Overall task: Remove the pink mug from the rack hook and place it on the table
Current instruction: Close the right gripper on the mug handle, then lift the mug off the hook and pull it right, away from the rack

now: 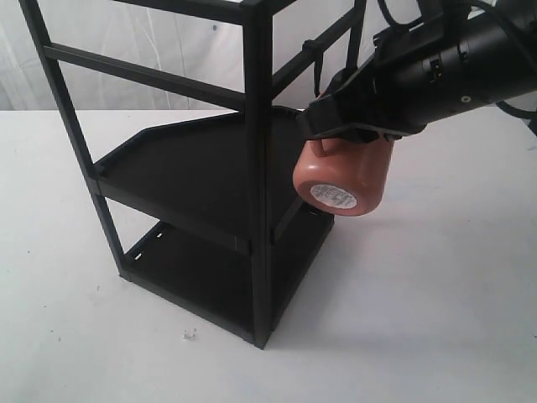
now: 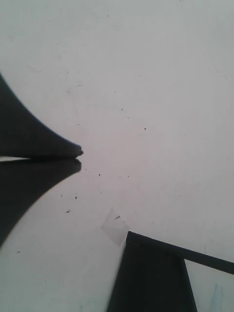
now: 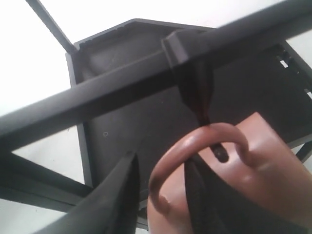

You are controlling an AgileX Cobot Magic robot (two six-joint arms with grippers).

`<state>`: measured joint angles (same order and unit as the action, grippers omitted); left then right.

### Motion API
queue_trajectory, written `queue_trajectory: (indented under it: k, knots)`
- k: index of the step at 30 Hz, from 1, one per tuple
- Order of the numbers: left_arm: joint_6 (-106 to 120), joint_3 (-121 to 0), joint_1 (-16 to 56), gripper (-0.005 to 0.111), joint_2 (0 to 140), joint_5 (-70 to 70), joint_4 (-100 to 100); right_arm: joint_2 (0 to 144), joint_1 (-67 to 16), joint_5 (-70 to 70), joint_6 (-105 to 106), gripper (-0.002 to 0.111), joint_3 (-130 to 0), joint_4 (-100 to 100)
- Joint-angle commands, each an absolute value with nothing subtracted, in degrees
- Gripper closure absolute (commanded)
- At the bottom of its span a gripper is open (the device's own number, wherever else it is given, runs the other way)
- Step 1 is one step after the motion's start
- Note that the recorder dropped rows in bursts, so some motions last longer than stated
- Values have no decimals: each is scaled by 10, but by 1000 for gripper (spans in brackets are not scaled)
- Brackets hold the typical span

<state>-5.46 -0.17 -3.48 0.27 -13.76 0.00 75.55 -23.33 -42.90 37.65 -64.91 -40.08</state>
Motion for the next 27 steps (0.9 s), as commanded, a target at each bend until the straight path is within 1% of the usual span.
queue_trajectory:
  k: [1,3,7,15,22,27]
  knots:
    - [-55,0,-32,107,0,-142,0,756,-234,-420,385,91,-638,-420]
    - [-55,0,-32,107,0,-142,0,756,-234,-421,385,99,-637,-420]
    - [-55,0,-32,107,0,-142,0,755,-234,-421,385,108,-637,-420]
    - [-55,0,-32,107,0,-142,0,753,-234,-425,385,108,-637,-419]
    - [-55,0,-32,107,0,-142,0,710,-234,-446,381,108,-637,-405]
    - [-55,0,-32,107,0,-142,0,708,-234,-479,294,108,-637,-291]
